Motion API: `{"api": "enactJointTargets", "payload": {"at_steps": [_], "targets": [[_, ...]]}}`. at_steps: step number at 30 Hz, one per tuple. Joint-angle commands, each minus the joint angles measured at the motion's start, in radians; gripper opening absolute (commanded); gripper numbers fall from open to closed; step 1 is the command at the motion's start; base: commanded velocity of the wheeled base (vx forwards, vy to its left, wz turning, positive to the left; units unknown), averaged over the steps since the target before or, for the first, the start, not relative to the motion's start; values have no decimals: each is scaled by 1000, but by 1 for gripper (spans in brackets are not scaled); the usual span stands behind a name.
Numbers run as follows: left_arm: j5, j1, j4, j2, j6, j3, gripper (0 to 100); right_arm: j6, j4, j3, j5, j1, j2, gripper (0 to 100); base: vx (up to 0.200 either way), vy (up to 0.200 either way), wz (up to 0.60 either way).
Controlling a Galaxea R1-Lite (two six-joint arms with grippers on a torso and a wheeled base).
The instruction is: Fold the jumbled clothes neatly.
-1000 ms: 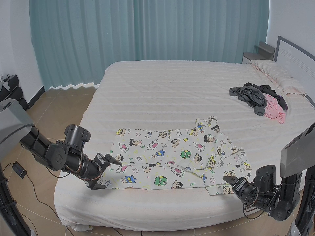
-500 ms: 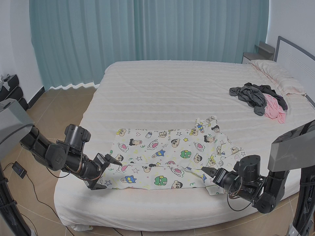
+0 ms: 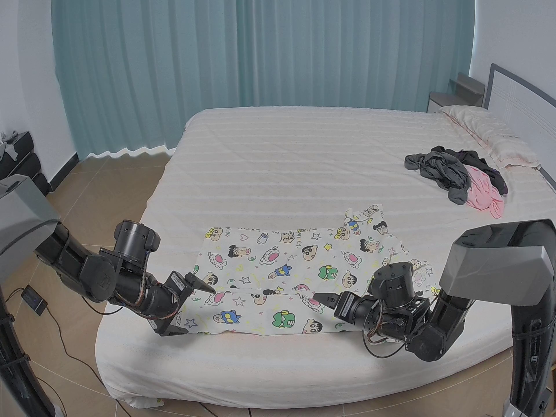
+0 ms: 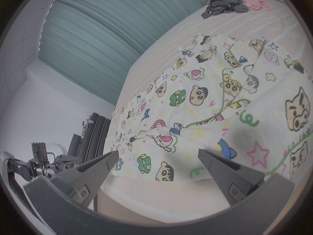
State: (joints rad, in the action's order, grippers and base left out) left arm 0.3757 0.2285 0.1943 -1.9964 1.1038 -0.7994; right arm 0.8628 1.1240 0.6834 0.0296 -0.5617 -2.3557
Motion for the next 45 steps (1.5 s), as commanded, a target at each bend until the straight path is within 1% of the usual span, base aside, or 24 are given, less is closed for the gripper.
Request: {"api": "enactJointTargets", "payload": {"at_steps": [1,4,10,11,13,14,22,27,29,32,36,37,40,41,43,44,45], "targets": [[0,0,1,1,1,0,100,-2,-58,81,-5,3,-54,100,0,0,0],[0,0,1,1,1,0,100,-5,-119,154,-17,16,-74,100,0,0,0],[0,0,1,1,1,0,100,-25,-178,234,-54,39,-76,100,0,0,0],[0,0,1,1,1,0,100,-39,-217,263,-62,49,-79,100,0,0,0],[0,0,1,1,1,0,100,-44,-237,277,-66,55,-83,100,0,0,0],[0,0,1,1,1,0,100,-47,-267,314,-79,63,-94,100,0,0,0],[0,0,1,-1,1,0,100,-48,-270,350,-80,68,-102,100,0,0,0],[0,0,1,1,1,0,100,-48,-270,309,-69,54,-68,100,0,0,0],[0,0,1,1,1,0,100,-48,-270,280,-50,52,-43,100,0,0,0],[0,0,1,1,1,0,100,-50,-267,220,12,52,15,100,0,0,0],[0,0,2,-1,1,0,100,-90,-224,91,168,62,135,100,0,0,0],[0,0,1,1,1,0,100,-97,-202,73,188,66,154,100,0,0,0],[0,0,1,1,1,0,100,-120,-162,19,191,98,207,100,0,0,0],[0,0,1,1,1,0,100,-120,-162,19,191,98,207,100,0,0,0],[0,0,1,-1,1,0,100,-149,-162,-53,208,169,271,100,0,0,0],[0,0,1,1,1,0,100,-162,-162,-91,228,203,294,100,0,0,0],[0,0,1,-1,-1,0,100,-169,-162,-111,242,220,305,100,0,0,0]]}}
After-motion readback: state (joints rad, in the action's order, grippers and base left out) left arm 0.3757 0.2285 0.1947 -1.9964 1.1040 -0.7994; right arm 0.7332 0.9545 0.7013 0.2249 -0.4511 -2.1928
